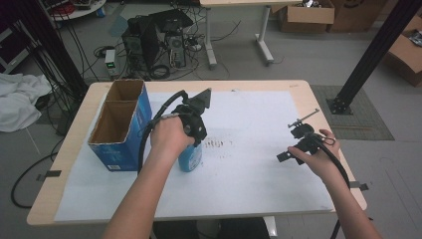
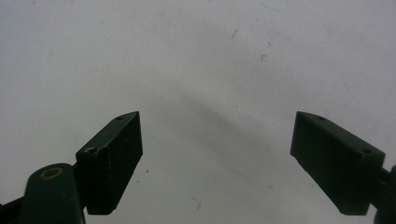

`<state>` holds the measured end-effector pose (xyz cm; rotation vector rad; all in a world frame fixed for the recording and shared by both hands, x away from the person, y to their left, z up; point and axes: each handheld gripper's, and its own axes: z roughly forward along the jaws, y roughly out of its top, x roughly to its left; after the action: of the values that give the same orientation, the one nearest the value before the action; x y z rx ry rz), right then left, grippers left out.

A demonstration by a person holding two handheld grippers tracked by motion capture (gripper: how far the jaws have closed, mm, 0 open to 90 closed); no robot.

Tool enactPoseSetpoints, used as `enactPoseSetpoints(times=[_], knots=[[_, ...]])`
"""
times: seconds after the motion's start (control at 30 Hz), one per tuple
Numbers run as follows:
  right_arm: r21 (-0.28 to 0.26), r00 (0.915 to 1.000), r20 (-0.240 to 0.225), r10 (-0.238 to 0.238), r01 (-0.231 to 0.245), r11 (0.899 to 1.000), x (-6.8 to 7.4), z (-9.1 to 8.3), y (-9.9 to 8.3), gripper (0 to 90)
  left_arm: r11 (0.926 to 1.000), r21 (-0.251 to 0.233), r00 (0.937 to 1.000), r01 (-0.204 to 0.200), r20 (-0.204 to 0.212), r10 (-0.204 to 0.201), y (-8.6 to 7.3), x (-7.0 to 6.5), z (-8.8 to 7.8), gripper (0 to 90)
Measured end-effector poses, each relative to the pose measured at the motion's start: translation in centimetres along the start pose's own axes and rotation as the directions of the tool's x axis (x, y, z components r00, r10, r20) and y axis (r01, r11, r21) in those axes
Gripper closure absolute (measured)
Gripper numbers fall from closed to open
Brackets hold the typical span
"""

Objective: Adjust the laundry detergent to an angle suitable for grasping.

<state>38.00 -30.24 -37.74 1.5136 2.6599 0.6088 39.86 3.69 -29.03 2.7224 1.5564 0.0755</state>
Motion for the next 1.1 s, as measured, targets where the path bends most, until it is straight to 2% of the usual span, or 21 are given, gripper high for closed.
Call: enactPoseSetpoints(times=[0.23, 0.57, 0.93, 1.1], knots=[[0.001, 1.0, 0.001, 0.0, 0.0, 1.0, 0.0, 0.0, 0.1, 17.0, 0.9999, -0.015, 1.0, 0.006, 0.007, -0.006, -0.1, 0.2, 0.0, 37.8], [0.001, 1.0, 0.005, 0.005, -0.005, 1.0, 0.0, -0.1, 0.1, 17.3, 0.9999, -0.01, 0.9998, 0.011, 0.016, -0.011, 0.0, 0.4, -0.3, 38.0], [0.001, 1.0, 0.006, 0.006, -0.006, 1.0, -0.1, -0.3, 0.3, 17.3, 0.9996, -0.019, 0.9995, 0.022, 0.021, -0.022, 0.2, 1.0, -3.6, 38.0], [-0.001, 1.0, 0.003, 0.007, -0.007, 1.0, -0.1, -0.2, 0.4, 17.3, 0.9994, -0.027, 0.9998, 0.02, 0.009, -0.02, 0.3, 1.2, -5.4, 38.0]])
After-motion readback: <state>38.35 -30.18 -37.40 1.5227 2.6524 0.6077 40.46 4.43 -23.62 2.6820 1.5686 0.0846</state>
